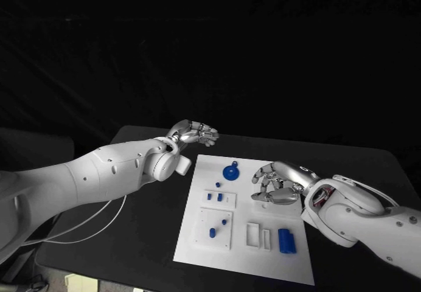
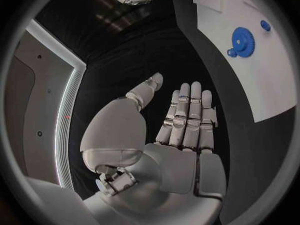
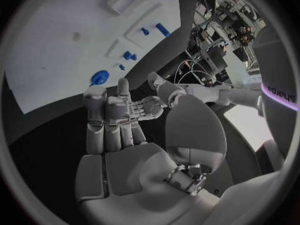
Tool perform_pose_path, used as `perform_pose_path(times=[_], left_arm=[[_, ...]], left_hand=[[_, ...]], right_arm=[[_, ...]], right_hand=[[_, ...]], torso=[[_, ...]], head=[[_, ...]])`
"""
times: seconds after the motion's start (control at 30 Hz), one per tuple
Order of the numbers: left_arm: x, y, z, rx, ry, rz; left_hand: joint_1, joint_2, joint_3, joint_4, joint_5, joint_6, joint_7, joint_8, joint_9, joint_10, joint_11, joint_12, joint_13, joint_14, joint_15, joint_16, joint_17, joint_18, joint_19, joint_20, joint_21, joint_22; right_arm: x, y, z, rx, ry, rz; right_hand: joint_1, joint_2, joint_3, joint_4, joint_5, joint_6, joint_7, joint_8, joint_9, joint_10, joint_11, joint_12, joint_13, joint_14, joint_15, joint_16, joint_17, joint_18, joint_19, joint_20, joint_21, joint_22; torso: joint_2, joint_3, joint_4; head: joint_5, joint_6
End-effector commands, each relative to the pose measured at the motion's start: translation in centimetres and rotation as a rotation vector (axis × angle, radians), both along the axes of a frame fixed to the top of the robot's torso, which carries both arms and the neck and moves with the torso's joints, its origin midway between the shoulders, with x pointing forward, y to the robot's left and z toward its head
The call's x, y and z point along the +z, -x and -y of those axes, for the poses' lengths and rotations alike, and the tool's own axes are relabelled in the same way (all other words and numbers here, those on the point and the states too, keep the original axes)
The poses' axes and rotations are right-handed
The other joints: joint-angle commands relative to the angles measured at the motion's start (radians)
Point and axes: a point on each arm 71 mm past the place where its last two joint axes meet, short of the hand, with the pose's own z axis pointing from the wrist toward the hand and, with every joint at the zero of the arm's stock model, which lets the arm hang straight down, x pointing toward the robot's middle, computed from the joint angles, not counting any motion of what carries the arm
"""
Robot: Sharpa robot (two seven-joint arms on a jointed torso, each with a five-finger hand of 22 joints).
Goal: Assemble the parts on the task board
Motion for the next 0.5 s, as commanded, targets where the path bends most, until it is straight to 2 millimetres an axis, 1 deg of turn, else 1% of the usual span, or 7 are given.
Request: perform_pose_path(times=[0.03, 0.07, 0.1, 0.13, 0.2, 0.33, 0.5], left_arm=[[-0.1, 0.2, 0.1, -0.013, 0.018, -0.003], [-0.1, 0.2, 0.0, -0.01, 0.023, -0.007], [-0.2, 0.3, -0.1, -0.009, 0.026, -0.011], [-0.3, 0.4, -0.2, -0.009, 0.026, -0.014], [-0.4, 0.4, -0.3, -0.008, 0.026, -0.016], [-0.5, 0.6, -0.3, -0.012, 0.028, -0.018], [-0.5, 0.9, -0.3, -0.017, 0.031, -0.022]], left_hand=[[-0.004, 0.007, -0.006, 0.002, 0.003, -0.006, 0.0, 0.005, -0.001, -0.008, 0.0, -0.002, -0.001, 0.0, 0.005, -0.007, 0.001, -0.005, -0.001, 0.003, -0.006, 0.002], [-0.004, 0.008, -0.006, 0.002, 0.003, -0.006, 0.0, 0.005, -0.001, -0.008, 0.0, -0.002, -0.001, 0.0, 0.005, -0.007, 0.001, -0.005, -0.001, 0.003, -0.006, 0.002], [-0.005, 0.008, -0.007, 0.003, 0.003, -0.006, 0.0, 0.005, -0.001, -0.008, 0.0, -0.002, -0.001, 0.001, 0.005, -0.007, 0.002, -0.005, -0.001, 0.003, -0.006, 0.002], [-0.005, 0.008, -0.007, 0.003, 0.003, -0.006, 0.0, 0.005, -0.001, -0.008, 0.0, -0.002, -0.001, 0.001, 0.005, -0.007, 0.002, -0.005, -0.001, 0.003, -0.006, 0.002], [-0.005, 0.008, -0.007, 0.003, 0.003, -0.006, 0.0, 0.005, -0.001, -0.008, 0.0, -0.002, -0.001, 0.001, 0.005, -0.007, 0.002, -0.005, -0.001, 0.003, -0.006, 0.002], [-0.005, 0.008, -0.007, 0.004, 0.003, -0.006, 0.0, 0.005, -0.001, -0.008, 0.0, -0.002, -0.001, 0.001, 0.005, -0.007, 0.002, -0.005, -0.001, 0.003, -0.006, 0.002], [-0.006, 0.008, -0.007, 0.004, 0.003, -0.006, 0.0, 0.005, -0.001, -0.008, 0.0, -0.002, -0.002, 0.001, 0.005, -0.007, 0.002, -0.005, -0.001, 0.003, -0.006, 0.002]], right_arm=[[-0.8, -0.2, 1.2, -0.005, 0.03, -0.12], [-0.9, -0.2, 1.5, -0.006, 0.049, -0.118], [-1.0, -0.2, 2.0, -0.015, 0.063, -0.139], [-1.3, -0.2, 2.4, -0.031, 0.075, -0.17], [-1.6, -0.2, 3.2, -0.058, 0.101, -0.21], [-2.3, 0.1, 5.0, -0.121, 0.161, -0.285], [-3.3, 1.1, 6.5, -0.19, 0.2, -0.45]], right_hand=[[0.003, 0.005, -0.006, 0.01, -0.004, 0.002, -0.013, 0.004, 0.002, -0.04, -0.006, 0.099, 0.084, -0.019, -0.015, -0.003, 0.004, 0.116, -0.011, -0.003, 0.003, 0.02], [0.003, 0.008, -0.007, 0.012, -0.002, 0.004, -0.012, 0.005, 0.002, -0.035, -0.008, 0.125, 0.103, -0.019, -0.018, -0.004, 0.004, 0.116, -0.012, -0.003, 0.004, 0.02], [0.006, 0.012, -0.01, 0.012, 0.0, 0.007, -0.022, 0.006, 0.003, -0.011, -0.017, 0.225, 0.176, -0.017, -0.027, -0.005, 0.005, 0.116, -0.011, -0.003, 0.006, 0.019], [0.004, 0.013, -0.015, 0.016, -0.006, 0.014, -0.029, 0.009, 0.005, -0.045, -0.026, 0.369, 0.294, -0.012, -0.035, -0.004, 0.008, 0.116, -0.008, -0.003, 0.009, 0.018], [-0.007, 0.015, -0.022, 0.023, 0.0, 0.02, -0.031, 0.01, 0.008, -0.097, -0.034, 0.502, 0.409, -0.006, -0.031, 0.009, 0.02, 0.116, -0.005, -0.005, 0.019, 0.022], [-0.023, 0.014, -0.015, 0.049, -0.001, 0.043, -0.035, 0.023, 0.024, -0.154, -0.033, 0.709, 0.589, -0.007, -0.041, 0.059, 0.072, 0.116, -0.002, -0.011, 0.058, 0.025], [-0.043, 0.029, 0.003, 0.088, 0.001, 0.067, -0.043, 0.038, 0.047, -0.151, -0.04, 0.795, 0.664, -0.009, -0.047, 0.091, 0.11, 0.116, 0.004, -0.022, 0.094, 0.025]], torso=[[-0.006, 0.0052, -0.0058], [-0.006, 0.005, -0.0068], [-0.007, 0.0064, -0.0083], [-0.007, 0.0074, -0.0088], [-0.009, 0.0109, -0.0099], [-0.01, 0.0121, -0.0107], [-0.011, 0.0135, -0.0114]], head=[[-0.086, 0.008], [-0.099, 0.009], [-0.109, 0.01], [-0.119, 0.009], [-0.138, 0.006], [-0.152, -0.001], [-0.163, -0.016]])
